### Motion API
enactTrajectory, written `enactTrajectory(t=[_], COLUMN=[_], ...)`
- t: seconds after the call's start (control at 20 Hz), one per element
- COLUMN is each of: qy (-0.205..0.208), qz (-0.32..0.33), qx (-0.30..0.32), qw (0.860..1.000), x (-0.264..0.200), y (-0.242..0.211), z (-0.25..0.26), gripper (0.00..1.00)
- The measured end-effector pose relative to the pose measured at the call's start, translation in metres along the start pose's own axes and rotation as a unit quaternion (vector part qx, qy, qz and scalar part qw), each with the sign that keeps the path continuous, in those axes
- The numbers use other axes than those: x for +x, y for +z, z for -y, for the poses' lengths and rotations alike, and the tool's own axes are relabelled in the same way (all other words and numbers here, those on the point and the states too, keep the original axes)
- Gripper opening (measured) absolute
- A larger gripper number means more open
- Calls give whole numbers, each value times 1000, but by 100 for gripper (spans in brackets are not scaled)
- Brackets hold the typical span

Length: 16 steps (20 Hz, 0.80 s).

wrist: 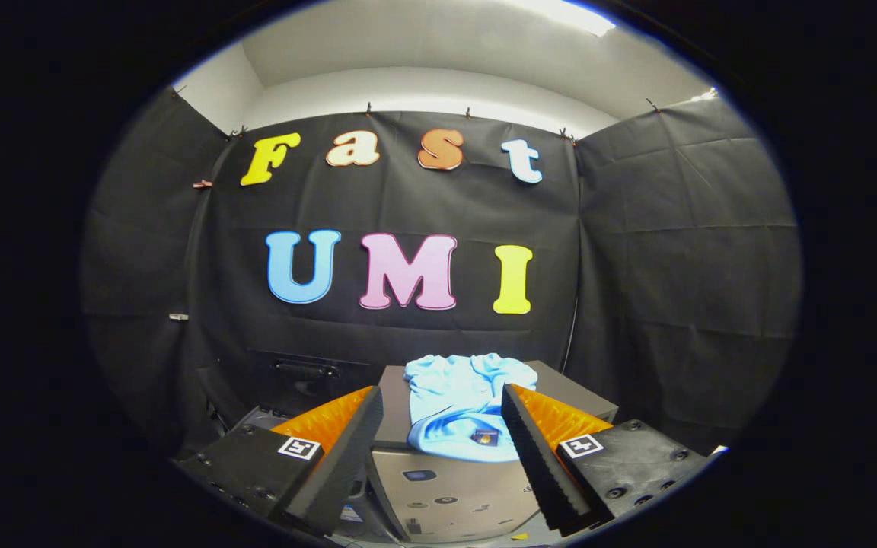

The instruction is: Put the clothes into the washing machine and then close the washing machine lid.

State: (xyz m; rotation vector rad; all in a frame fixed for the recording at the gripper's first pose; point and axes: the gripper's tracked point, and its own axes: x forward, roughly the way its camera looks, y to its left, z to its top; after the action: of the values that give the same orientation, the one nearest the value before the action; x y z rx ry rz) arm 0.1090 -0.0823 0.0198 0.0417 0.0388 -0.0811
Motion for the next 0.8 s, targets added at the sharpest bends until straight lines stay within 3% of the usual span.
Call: enactTrajectory(t=[0.3,0.8], qy=[-25,-34], qz=[-86,-242], qx=[4,26], qw=[996,969], x=[74,157], y=[-5,-93], z=[26,53], gripper=[98,99])
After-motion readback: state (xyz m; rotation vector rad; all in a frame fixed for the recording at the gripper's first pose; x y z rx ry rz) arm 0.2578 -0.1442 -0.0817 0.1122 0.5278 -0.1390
